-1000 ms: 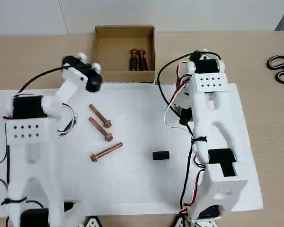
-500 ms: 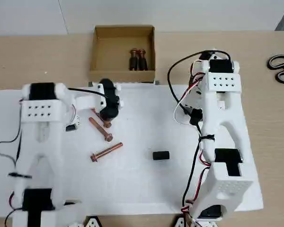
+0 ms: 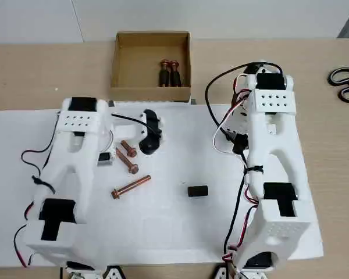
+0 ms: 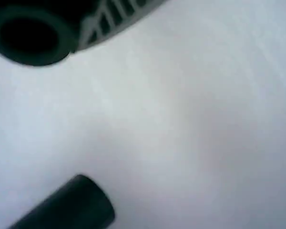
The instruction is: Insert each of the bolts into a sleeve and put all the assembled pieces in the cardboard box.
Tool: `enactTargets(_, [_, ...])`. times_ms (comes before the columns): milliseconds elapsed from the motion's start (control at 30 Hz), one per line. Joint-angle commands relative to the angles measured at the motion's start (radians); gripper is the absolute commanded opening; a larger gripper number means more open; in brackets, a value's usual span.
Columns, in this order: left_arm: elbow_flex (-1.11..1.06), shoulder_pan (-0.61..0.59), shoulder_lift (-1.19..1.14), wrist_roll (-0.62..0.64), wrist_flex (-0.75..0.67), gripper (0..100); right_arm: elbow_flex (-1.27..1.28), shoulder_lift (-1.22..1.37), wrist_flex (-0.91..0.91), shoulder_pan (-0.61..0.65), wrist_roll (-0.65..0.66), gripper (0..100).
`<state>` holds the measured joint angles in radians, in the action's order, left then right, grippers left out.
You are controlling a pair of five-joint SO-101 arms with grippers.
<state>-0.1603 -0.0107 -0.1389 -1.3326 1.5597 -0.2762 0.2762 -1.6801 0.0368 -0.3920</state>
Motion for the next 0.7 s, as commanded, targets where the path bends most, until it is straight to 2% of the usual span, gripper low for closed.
enactTargets(0, [0.047, 0.009, -0.002, -0.203, -0.02, 6, -0.003, -0.059, -0.015, -0.008, 0.012, 0.2])
enactTargets(300, [0.047, 0.063, -0.012, -0.198, -0.057, 9, -0.003, -0.058, -0.015, -0.008, 0.012, 0.2])
enactTargets(467, [0.047, 0.106, -0.014, -0.147, -0.055, 9, 0.002, -0.058, -0.016, -0.008, 0.012, 0.2])
enactTargets(667, [0.045, 0.129, -0.015, -0.147, -0.06, 9, 0.091, -0.067, -0.013, -0.007, 0.009, 0.2])
